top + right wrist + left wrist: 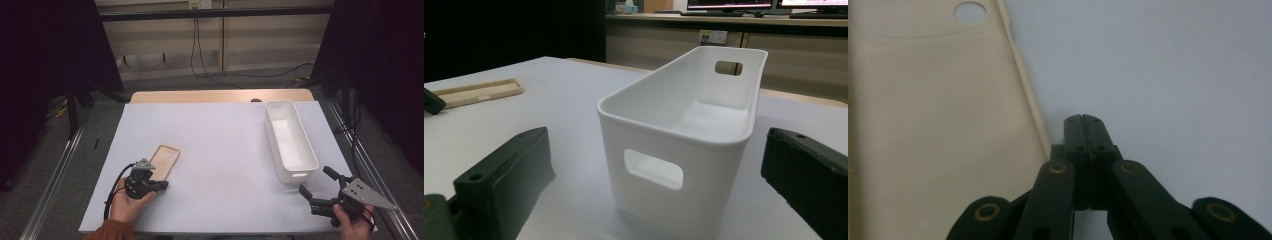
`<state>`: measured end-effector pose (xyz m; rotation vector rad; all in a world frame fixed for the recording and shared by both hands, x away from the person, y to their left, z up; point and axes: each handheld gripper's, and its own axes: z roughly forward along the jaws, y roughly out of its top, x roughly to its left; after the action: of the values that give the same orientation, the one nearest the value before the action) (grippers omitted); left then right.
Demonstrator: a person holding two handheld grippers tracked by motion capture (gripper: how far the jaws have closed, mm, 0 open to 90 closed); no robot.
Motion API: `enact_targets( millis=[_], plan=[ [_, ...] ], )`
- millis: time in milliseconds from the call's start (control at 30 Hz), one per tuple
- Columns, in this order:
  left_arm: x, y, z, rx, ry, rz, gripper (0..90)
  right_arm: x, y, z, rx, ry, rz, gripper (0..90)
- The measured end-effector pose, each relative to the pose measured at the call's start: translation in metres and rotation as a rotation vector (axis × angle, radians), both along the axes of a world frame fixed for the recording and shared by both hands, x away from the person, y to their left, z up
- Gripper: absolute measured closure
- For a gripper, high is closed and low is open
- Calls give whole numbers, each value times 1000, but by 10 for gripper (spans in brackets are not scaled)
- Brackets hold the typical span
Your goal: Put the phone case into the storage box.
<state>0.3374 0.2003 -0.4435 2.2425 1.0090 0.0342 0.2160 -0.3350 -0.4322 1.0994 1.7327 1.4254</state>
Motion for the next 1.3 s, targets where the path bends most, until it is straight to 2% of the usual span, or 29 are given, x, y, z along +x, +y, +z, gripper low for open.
enact_targets(
  millis=[200,367,667,833,967,1100,1133,1167,1200,1267,1300],
  plan=[
    [-1,-2,2,-18,-27,-2,900,0,0,0,0,-1,6,0],
    [-4,-2,6,-48,-94,0,854,0,0,0,0,-1,6,0],
    [-8,-3,11,-65,-175,19,678,0,0,0,-3,-2,8,0],
    [-9,-2,14,-81,-218,23,636,0,0,0,-4,-3,8,0],
    [-9,-2,15,-86,-241,30,568,0,0,0,-3,-4,9,0],
    [-10,-2,16,-105,-263,45,466,0,0,0,-2,-4,9,0],
    [-10,-2,16,-114,-260,51,415,0,0,0,-3,-5,10,0],
    [-9,-1,17,-123,-260,62,315,0,0,0,-3,-6,9,0],
    [-9,0,17,-134,-259,68,315,0,0,0,-3,-6,9,0],
    [-8,1,17,-152,-264,98,238,0,0,0,-3,-5,9,0],
    [-8,2,17,-144,-277,96,188,0,0,0,-2,-5,9,0]
  ],
)
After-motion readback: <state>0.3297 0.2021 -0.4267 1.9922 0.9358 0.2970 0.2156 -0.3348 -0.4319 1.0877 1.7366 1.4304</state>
